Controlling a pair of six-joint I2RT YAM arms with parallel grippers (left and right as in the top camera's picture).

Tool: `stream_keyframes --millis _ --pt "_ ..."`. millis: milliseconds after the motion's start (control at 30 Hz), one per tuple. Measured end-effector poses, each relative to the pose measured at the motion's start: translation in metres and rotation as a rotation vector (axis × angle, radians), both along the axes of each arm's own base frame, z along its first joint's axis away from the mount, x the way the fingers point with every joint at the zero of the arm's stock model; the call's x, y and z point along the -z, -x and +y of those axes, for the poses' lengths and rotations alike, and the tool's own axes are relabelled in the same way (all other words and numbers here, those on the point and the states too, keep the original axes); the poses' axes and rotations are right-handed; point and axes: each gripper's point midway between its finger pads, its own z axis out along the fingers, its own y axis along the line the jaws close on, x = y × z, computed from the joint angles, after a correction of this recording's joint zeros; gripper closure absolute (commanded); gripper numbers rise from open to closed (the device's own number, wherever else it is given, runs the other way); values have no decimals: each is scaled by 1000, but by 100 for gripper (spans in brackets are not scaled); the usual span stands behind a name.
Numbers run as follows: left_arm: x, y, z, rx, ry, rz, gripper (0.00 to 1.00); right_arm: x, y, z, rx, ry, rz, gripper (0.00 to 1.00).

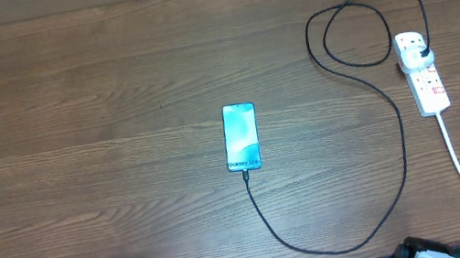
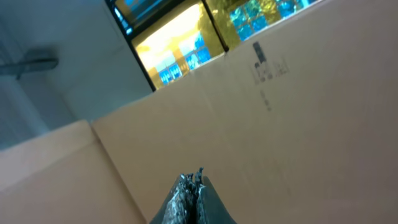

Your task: Plug charger to phone and switch on socket

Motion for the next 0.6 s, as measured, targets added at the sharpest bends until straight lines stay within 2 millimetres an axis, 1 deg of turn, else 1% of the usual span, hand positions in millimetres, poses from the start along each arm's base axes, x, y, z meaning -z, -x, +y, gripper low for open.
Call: stream_keyframes --millis 100,267,367,433,500,600 --pt "0 0 0 0 0 2 0 8 9 3 8 24 -5 96" --pt "0 0 0 0 0 2 0 21 28 2 56 49 -36 95" --pt "0 0 0 -1 1 -2 1 28 45 4 77 63 -75 91" --pt "-7 -1 0 -1 4 -33 0 30 55 7 82 73 -106 89" --pt "-21 -5 0 -3 13 -96 1 32 67 9 92 86 -142 88" --pt "-39 -17 0 -6 26 -173 0 34 79 12 97 91 -168 88"
